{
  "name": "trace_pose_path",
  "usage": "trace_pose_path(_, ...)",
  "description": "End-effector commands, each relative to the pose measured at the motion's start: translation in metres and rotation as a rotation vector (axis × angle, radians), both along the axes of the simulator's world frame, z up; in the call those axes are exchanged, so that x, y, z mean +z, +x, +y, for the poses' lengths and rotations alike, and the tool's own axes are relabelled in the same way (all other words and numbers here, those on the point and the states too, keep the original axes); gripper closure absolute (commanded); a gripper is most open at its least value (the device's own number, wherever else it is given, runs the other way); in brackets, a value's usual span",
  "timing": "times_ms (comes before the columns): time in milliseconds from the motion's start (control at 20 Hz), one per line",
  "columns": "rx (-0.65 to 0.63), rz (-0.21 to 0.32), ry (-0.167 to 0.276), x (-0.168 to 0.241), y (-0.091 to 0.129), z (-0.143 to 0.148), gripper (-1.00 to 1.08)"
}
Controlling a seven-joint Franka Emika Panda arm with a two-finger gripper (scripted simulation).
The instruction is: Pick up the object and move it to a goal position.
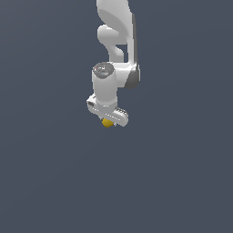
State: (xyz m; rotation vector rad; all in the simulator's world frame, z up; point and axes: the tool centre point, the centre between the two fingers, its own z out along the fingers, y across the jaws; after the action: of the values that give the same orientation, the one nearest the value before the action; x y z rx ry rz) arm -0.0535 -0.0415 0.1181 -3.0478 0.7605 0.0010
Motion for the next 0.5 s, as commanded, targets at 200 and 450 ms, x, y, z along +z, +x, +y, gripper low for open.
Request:
trace_pose_path(200,-0.001,-0.001,0.000,0.064,0.018,-0.024,1.08)
trace_pose_path(450,-0.001,-0.001,0.000,0.113,0.031,-0.043,1.08)
